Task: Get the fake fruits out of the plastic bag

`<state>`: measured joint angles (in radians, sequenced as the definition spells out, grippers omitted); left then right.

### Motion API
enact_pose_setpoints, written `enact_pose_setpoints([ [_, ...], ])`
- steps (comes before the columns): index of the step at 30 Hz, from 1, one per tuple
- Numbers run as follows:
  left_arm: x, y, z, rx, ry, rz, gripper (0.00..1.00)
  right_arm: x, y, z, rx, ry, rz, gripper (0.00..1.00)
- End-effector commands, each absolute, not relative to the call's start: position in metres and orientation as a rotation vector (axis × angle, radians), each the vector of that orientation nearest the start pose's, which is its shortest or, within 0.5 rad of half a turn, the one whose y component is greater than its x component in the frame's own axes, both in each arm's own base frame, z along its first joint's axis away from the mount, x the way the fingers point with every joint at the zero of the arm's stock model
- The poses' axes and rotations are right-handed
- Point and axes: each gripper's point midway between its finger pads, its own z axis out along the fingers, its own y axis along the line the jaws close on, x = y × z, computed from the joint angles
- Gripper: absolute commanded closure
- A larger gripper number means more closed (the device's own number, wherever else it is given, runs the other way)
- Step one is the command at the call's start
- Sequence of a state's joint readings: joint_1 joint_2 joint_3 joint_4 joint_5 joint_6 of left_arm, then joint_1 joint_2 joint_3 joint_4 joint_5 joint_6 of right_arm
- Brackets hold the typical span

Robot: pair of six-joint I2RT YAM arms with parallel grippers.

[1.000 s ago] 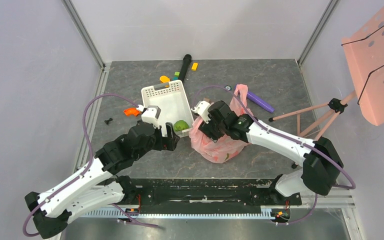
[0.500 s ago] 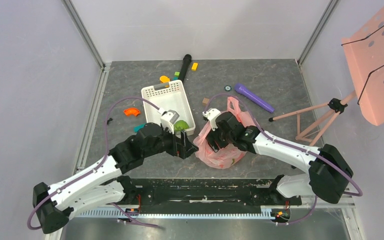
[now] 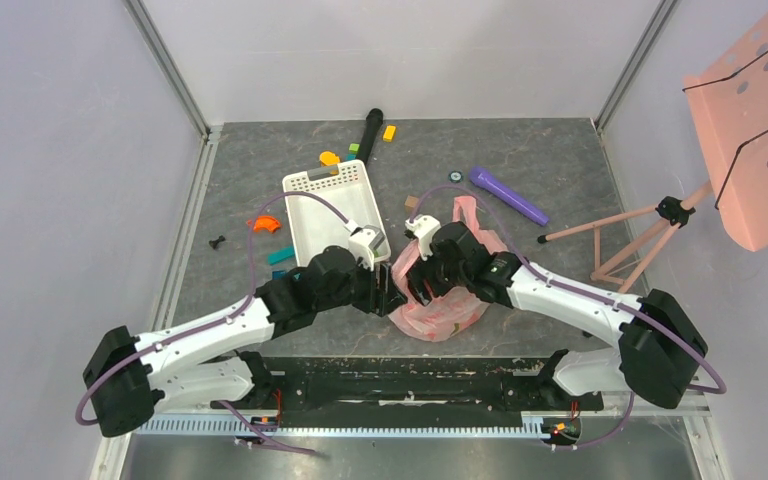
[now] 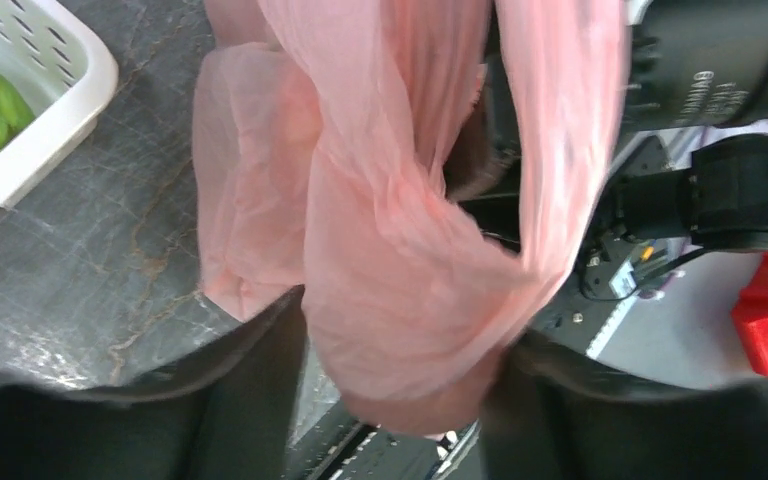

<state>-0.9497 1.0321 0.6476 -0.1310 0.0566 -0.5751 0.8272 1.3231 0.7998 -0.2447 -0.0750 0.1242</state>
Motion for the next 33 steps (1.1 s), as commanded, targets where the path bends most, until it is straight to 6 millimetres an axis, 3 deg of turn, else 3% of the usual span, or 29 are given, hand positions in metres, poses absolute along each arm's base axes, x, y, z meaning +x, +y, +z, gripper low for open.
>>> enact_pose_setpoints([
  [1,0.184,-0.299,0.166,0.434,2.119,-0.93,0.54,0.218,0.274,0.112,-0.879,2.182,0.618,0.46],
  [3,0.185,-0.299,0.171,0.43,2.105,-0.932,0.75,0.215,0.267,0.103,-0.899,2.206,0.583,0.46],
  [7,0.202,-0.277,0.18,0.328,2.068,-0.805,0.98,0.209,0.253,0.087,-0.932,2.243,0.527,0.45],
  [9,0.207,-0.265,0.179,0.287,2.069,-0.753,0.98,0.203,0.248,0.081,-0.95,2.254,0.523,0.45],
  [13,0.214,-0.252,0.159,0.237,2.141,-0.684,0.98,0.199,0.241,0.081,-0.938,2.243,0.517,0.44],
  [20,0.207,-0.249,0.12,0.218,2.238,-0.656,0.98,0.205,0.239,0.12,-0.852,2.15,0.53,0.41],
  [23,0.206,-0.242,0.112,0.206,2.254,-0.619,0.98,0.206,0.23,0.124,-0.829,2.145,0.49,0.37],
  [26,0.205,-0.239,0.106,0.213,2.27,-0.596,0.98,0.204,0.22,0.108,-0.83,2.191,0.436,0.36],
  [33,0.201,-0.244,0.081,0.251,2.339,-0.568,0.98,0.186,0.222,0.057,-0.852,2.279,0.503,0.38],
])
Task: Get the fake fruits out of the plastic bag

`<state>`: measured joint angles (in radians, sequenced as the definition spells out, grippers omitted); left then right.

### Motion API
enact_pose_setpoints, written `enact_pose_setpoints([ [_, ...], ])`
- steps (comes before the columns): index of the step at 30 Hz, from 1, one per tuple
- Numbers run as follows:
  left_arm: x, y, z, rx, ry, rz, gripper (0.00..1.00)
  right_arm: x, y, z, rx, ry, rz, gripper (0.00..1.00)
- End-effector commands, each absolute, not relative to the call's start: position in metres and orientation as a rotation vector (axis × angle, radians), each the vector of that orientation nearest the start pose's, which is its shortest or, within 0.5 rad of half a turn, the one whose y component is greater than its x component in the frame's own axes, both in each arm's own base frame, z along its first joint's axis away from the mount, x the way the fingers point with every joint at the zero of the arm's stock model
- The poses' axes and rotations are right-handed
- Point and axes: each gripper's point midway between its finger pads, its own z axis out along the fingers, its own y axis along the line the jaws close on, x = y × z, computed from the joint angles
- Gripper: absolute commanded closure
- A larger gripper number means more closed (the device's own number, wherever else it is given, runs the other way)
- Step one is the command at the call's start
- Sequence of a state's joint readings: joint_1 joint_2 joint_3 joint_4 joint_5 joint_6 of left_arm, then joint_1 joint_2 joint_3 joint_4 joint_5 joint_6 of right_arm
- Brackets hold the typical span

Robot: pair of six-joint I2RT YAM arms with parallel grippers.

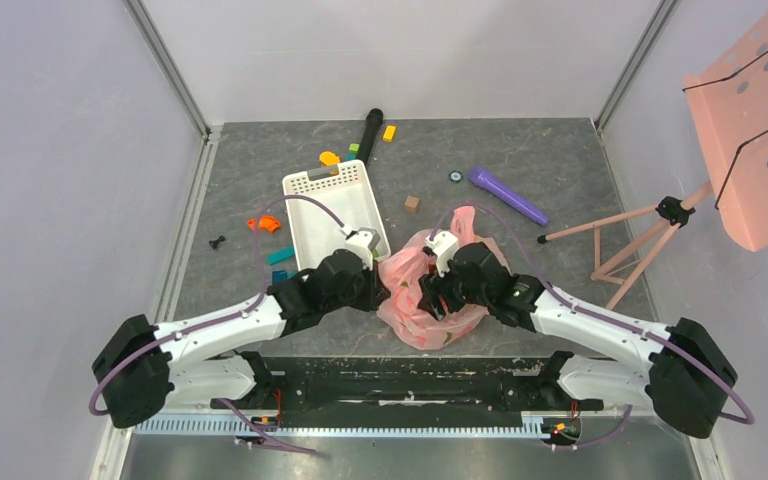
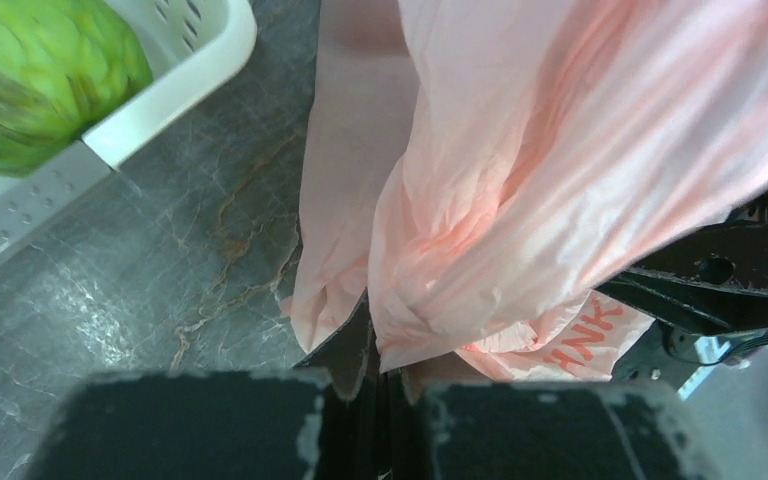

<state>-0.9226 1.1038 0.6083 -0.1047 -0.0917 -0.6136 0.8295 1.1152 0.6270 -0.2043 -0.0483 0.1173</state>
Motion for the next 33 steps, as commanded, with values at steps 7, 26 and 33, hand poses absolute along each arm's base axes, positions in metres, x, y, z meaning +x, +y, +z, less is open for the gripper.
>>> enact_pose_setpoints([
  [7,0.193,-0.223,0.052,0.225,2.406,-0.449,0.98,0.174,0.219,0.016,-0.838,2.378,0.516,0.36],
  [26,0.182,-0.212,0.026,0.196,2.468,-0.406,0.98,0.192,0.244,0.066,-0.679,2.186,0.687,0.02],
  [33,0.183,-0.217,0.026,0.201,2.469,-0.427,0.98,0.2,0.259,0.064,-0.669,2.202,0.725,0.02],
])
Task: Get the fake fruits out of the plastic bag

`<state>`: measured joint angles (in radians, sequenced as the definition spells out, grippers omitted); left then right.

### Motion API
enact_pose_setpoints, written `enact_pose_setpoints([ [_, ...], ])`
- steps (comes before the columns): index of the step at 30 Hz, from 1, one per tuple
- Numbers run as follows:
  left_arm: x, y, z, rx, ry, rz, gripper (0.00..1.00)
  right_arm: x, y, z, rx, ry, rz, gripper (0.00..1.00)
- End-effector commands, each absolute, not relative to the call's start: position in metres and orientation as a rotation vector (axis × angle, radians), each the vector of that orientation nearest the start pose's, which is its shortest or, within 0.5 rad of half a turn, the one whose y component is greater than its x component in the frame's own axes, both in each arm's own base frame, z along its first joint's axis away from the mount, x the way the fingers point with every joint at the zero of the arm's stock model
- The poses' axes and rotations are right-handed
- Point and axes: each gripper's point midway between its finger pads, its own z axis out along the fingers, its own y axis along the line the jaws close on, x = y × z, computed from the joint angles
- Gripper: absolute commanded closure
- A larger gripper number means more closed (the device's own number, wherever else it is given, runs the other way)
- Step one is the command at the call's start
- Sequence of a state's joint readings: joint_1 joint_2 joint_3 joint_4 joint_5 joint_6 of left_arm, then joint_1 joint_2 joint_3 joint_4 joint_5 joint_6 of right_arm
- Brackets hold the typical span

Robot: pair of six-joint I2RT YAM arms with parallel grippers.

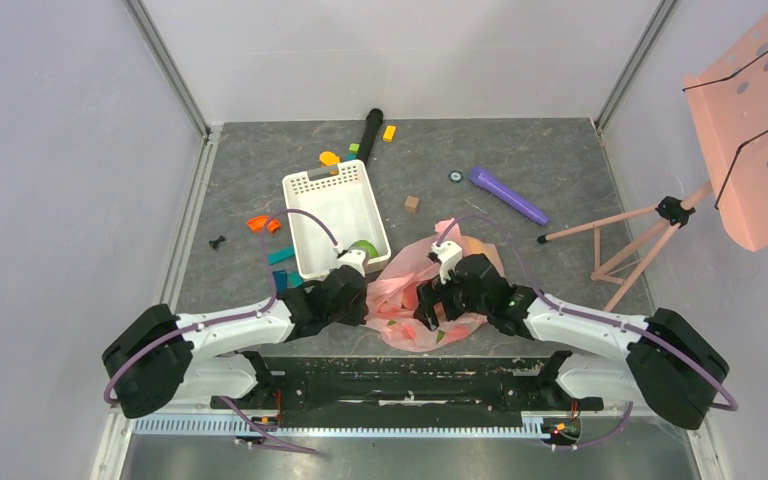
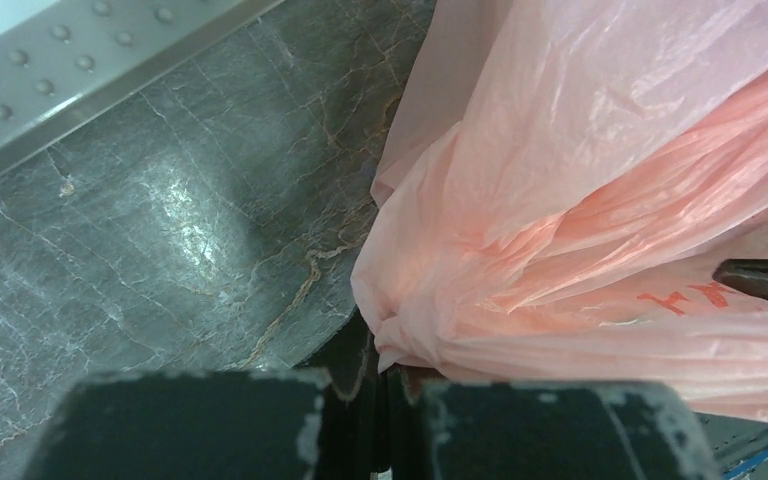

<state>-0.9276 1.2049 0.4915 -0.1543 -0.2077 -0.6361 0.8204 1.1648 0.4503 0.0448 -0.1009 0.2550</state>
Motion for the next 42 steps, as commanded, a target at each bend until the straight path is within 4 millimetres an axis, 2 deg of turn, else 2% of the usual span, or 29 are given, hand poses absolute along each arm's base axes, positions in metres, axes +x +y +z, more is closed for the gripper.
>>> enact_pose_setpoints([
  [1,0.183,-0.217,0.026,0.202,2.468,-0.428,0.98,0.2,0.263,0.066,-0.67,2.196,0.741,0.02],
  [11,0.182,-0.223,0.025,0.225,2.47,-0.458,0.98,0.205,0.292,0.081,-0.677,2.134,0.884,0.02],
  [19,0.182,-0.224,0.024,0.231,2.468,-0.462,0.98,0.215,0.298,0.078,-0.661,2.147,0.866,0.03],
  [24,0.182,-0.223,0.022,0.228,2.471,-0.459,0.98,0.215,0.293,0.083,-0.67,2.141,0.835,0.31],
  [26,0.181,-0.223,0.021,0.227,2.474,-0.457,0.98,0.214,0.289,0.091,-0.669,2.133,0.816,0.37],
  [32,0.181,-0.223,0.021,0.22,2.473,-0.465,0.98,0.209,0.276,0.125,-0.69,2.097,0.783,0.38],
  [38,0.181,-0.222,0.022,0.218,2.471,-0.463,0.98,0.205,0.265,0.168,-0.692,2.039,0.764,0.4],
  [42,0.18,-0.22,0.022,0.204,2.468,-0.467,0.98,0.21,0.26,0.202,-0.683,1.997,0.734,0.4],
])
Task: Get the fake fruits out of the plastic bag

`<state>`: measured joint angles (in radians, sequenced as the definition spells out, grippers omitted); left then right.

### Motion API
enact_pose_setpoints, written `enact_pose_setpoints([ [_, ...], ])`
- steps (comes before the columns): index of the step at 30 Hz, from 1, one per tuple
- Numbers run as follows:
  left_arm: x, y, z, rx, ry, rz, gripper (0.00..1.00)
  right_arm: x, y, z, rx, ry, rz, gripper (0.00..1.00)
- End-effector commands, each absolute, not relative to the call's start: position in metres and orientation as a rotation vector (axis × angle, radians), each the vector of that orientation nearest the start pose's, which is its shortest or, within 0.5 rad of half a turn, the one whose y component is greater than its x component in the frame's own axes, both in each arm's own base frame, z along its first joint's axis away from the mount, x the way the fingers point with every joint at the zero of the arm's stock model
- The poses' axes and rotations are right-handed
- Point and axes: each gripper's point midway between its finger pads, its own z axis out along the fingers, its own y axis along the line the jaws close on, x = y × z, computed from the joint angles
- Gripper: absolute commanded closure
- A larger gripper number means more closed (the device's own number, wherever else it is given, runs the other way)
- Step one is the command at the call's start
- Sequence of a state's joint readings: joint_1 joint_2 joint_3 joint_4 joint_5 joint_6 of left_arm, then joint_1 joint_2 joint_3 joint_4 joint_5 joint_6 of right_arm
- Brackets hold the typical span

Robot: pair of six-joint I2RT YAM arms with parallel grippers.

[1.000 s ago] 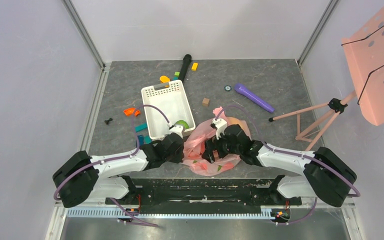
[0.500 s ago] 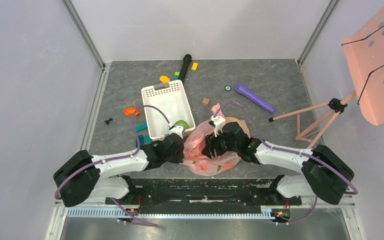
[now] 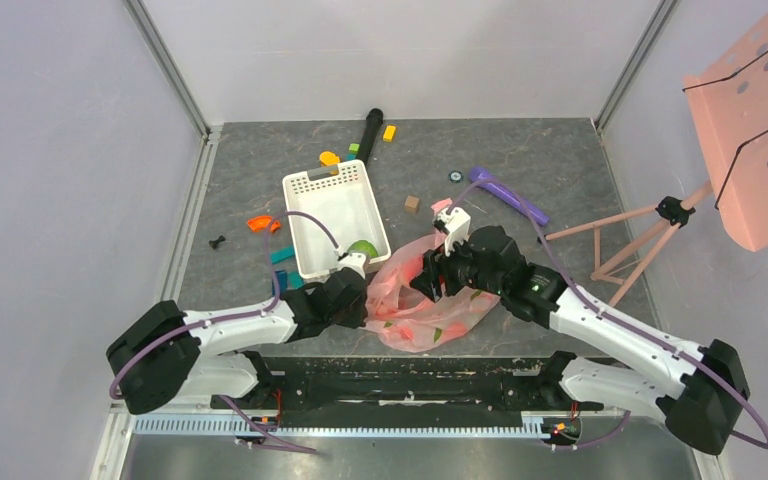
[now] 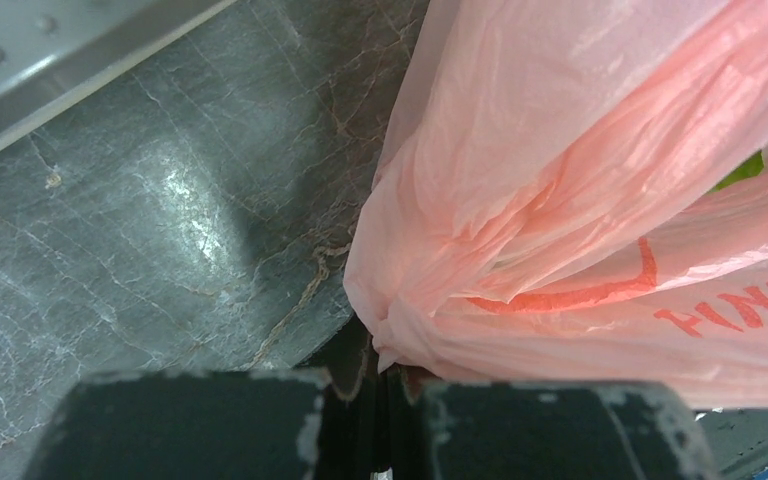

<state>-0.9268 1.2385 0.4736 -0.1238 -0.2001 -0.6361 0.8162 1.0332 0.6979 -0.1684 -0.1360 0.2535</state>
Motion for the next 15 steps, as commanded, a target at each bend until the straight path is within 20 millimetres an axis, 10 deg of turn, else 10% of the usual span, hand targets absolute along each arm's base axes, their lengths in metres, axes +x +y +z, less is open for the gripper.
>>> enact_pose_setpoints([
  [1,0.179,-0.219,0.022,0.2,2.467,-0.47,0.98,0.211,0.261,0.213,-0.684,1.977,0.734,0.4],
  [8,0.172,-0.214,0.028,0.132,2.455,-0.518,0.98,0.237,0.279,0.255,-0.703,1.926,0.688,0.4],
  [15,0.162,-0.201,0.034,0.062,2.434,-0.565,0.98,0.286,0.342,0.248,-0.817,1.949,0.691,0.41],
])
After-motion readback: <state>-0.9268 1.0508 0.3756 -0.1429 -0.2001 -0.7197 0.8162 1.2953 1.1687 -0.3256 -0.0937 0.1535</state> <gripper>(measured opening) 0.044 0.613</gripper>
